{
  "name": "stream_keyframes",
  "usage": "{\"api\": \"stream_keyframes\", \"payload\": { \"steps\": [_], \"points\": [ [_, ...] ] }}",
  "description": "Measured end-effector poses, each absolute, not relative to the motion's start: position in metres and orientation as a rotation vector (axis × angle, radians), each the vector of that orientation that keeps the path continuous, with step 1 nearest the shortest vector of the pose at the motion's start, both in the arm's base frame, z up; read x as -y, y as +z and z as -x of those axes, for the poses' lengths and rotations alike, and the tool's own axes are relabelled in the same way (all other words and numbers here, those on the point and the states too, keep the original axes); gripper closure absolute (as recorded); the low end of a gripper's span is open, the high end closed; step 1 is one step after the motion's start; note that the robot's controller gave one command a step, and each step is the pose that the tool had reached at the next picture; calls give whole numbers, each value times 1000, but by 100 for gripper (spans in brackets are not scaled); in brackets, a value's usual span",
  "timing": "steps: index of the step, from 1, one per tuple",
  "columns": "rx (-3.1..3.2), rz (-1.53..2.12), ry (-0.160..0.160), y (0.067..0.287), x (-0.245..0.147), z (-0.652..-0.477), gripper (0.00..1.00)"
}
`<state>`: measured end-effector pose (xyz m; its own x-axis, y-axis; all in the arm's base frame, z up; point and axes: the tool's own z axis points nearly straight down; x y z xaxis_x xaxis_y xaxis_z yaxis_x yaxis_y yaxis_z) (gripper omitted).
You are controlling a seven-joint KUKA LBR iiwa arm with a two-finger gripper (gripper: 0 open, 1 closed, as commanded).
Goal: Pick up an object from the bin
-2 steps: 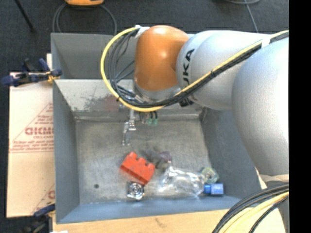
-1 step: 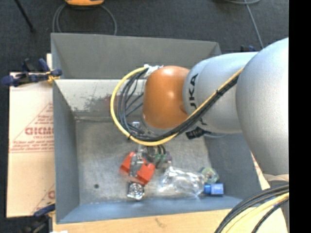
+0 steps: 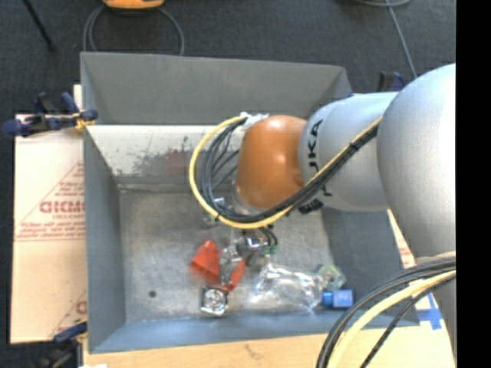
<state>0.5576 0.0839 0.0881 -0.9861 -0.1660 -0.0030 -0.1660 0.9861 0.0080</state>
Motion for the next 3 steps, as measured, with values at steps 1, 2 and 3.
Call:
{"api": "stream_keyframes", "payload": {
  "steps": [1, 2, 3],
  "points": [
    [-3102, 404, 13, 88, -83, -557, 0],
    [-3088, 434, 8, 88, -84, -552, 0],
    [-3103, 436, 6, 89, -83, -550, 100]
  ]
}}
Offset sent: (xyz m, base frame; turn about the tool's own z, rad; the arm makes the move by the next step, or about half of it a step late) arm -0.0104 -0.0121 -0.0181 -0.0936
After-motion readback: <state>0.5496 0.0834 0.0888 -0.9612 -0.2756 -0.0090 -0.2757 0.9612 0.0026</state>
